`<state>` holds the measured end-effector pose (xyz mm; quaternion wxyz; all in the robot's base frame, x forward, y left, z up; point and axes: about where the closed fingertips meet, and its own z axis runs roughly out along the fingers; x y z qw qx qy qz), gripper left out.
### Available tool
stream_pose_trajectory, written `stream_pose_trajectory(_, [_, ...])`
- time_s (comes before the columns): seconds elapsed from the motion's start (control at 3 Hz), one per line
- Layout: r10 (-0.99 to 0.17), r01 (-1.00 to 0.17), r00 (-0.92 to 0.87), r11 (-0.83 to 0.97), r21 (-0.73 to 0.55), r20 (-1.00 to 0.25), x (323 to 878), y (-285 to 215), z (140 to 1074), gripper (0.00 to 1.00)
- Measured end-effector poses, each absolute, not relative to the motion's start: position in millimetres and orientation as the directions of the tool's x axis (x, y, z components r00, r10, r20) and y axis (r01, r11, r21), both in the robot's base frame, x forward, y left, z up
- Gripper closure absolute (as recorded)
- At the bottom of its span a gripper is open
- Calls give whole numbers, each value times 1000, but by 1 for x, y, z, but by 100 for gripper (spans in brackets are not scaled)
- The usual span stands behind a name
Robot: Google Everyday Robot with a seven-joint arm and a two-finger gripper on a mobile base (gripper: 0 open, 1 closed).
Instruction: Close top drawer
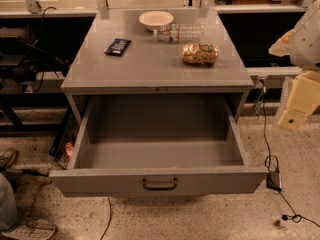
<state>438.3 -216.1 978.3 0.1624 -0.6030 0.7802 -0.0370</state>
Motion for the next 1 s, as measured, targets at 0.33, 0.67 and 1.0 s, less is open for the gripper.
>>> stream_pose_trajectory(0.33, [-953,-929,-220,270,-253,-209,438,-216,978,0])
stream_pose_trajectory(0.67, [-924,-922,-313,351,-162,-220,426,-212,948,0])
stream_pose_trajectory(1.0, [-850,-870,-482,493,2,-212,399,-195,892,0])
